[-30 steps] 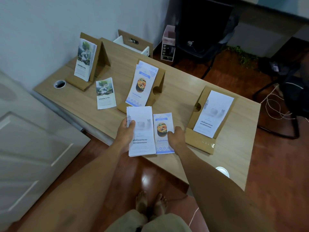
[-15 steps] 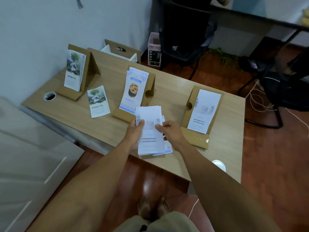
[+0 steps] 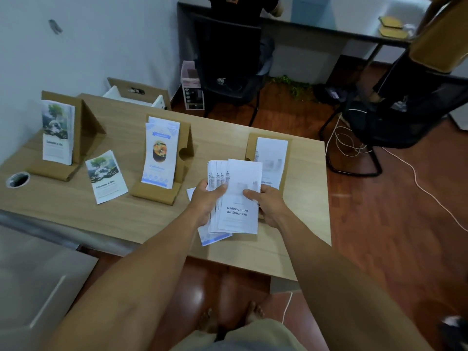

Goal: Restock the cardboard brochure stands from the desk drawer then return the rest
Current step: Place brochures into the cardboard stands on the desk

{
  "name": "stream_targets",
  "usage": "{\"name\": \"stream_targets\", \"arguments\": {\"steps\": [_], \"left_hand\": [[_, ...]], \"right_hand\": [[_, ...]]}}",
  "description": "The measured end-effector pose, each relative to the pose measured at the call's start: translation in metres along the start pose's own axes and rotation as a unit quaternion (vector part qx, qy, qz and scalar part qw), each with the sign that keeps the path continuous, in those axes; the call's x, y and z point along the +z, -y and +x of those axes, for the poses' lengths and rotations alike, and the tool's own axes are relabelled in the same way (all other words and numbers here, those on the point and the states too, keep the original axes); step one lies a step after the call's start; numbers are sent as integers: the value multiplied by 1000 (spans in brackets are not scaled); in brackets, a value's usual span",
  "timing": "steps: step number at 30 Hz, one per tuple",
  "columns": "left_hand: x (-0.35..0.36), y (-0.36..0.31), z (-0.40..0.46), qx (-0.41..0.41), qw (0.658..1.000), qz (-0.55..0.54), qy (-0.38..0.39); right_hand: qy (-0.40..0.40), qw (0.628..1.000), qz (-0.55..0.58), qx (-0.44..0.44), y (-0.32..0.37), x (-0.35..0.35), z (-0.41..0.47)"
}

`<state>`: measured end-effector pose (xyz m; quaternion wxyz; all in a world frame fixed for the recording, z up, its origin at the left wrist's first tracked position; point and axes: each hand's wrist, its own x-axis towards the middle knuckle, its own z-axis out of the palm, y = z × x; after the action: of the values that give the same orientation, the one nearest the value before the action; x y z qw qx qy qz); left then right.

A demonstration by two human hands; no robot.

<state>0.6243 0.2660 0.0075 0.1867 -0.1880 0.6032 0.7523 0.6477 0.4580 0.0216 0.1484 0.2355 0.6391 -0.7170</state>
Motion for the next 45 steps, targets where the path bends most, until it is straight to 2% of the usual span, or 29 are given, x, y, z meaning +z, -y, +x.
{"name": "stream_targets", "arguments": {"steps": [5,9,15,18,21,23,25,28,30,32,36,45], "left_hand": [[25,-1,12,-3,1000,-15,-14],[38,1,19,1,999,16,-37],[63,10,22,41,996,55,-56],[70,10,23,47,994,67,-76],[66,9,25,53,991,86,-84],[64,9,27,50,992,80,-88],[61,10,27,46,991,73,-99],[54,13,27,36,989,70,-122],[47,15,26,30,985,96,-144],[39,21,24,28,979,118,-163],[24,32,23,32,973,119,-197],[22,39,22,32,975,110,-188]], "right_hand": [[-10,1000,9,0,11,-32,10],[-26,999,28,5,15,-52,21],[-1,1000,21,10,12,-47,33],[-1,995,-92,27,20,-47,39],[50,963,-260,39,37,-61,45],[74,950,-301,23,48,-71,50],[49,953,-296,-25,58,-75,56],[-59,956,-254,-130,67,-80,69],[-106,959,-209,-157,72,-84,80],[-118,962,-197,-151,72,-89,88],[-95,953,-248,-145,59,-96,94],[-116,948,-273,-116,24,-96,91]]}}
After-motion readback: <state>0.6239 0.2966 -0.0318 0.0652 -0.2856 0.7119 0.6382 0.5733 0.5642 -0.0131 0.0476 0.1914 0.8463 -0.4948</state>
